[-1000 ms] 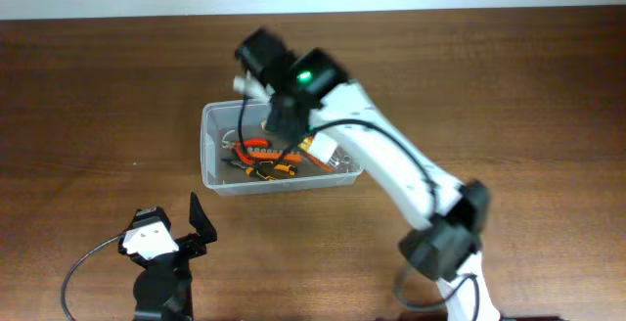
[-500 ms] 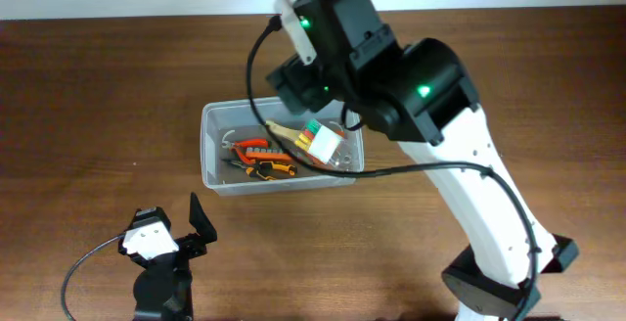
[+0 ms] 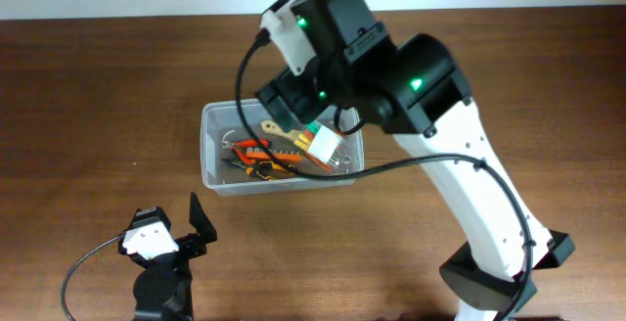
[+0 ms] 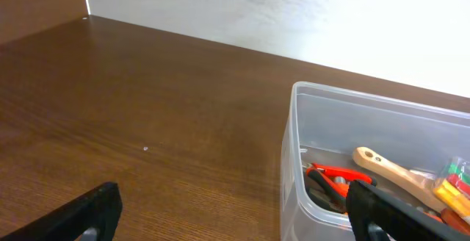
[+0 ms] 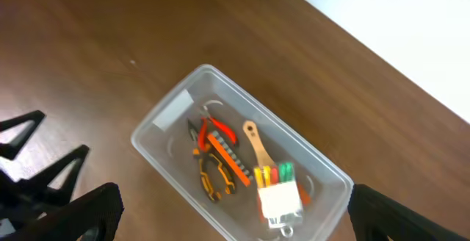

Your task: Pack container

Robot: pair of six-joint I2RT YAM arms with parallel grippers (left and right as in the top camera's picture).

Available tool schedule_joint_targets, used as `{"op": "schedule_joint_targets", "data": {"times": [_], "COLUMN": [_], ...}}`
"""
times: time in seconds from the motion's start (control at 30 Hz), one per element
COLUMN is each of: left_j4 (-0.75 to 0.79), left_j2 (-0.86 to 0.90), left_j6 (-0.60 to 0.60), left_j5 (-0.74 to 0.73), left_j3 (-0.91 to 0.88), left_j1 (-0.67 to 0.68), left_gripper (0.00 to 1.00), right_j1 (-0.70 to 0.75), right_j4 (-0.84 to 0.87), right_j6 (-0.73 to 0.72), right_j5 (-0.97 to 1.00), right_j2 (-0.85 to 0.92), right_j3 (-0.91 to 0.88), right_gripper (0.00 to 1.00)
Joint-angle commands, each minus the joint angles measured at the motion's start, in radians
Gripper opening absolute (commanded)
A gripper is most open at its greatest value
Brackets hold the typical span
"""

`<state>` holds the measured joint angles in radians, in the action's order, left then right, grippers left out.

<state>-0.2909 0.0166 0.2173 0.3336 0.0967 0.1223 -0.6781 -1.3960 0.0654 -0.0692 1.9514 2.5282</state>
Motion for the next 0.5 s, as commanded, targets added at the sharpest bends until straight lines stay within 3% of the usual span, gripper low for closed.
{"op": "schedule_joint_targets", "data": {"times": [0.0,0.1,0.3,0.47], "left_j4": [-0.001,-0.001,-0.001,-0.001], "left_j2": [-0.005,-0.005,-0.005,-0.005], "left_j6": [-0.009,-0.009,-0.009,-0.009], "left_j5": [0.004,0.003,0.004,0.004], "left_j3": [-0.004,-0.004,-0.004,-0.004], "left_j1": [0.004,0.004,0.004,0.004], "left_gripper": [0.99,0.99,0.99,0.99], "right_j1": [0.09,0.193,0.414,0.579], "right_j4": [-0.002,0.016,0.02,0.021], "right_j6": [0.008,0.015,0.197,0.2], "right_j5": [-0.01,-0.073,-0.169,-0.167], "right_j2": [-0.064,-0.113,-0.25,-0.421], "right_j3": [0.006,0.006,-0.009,-0.101], "right_gripper": [0.98,0.98,0.98,0.98]}}
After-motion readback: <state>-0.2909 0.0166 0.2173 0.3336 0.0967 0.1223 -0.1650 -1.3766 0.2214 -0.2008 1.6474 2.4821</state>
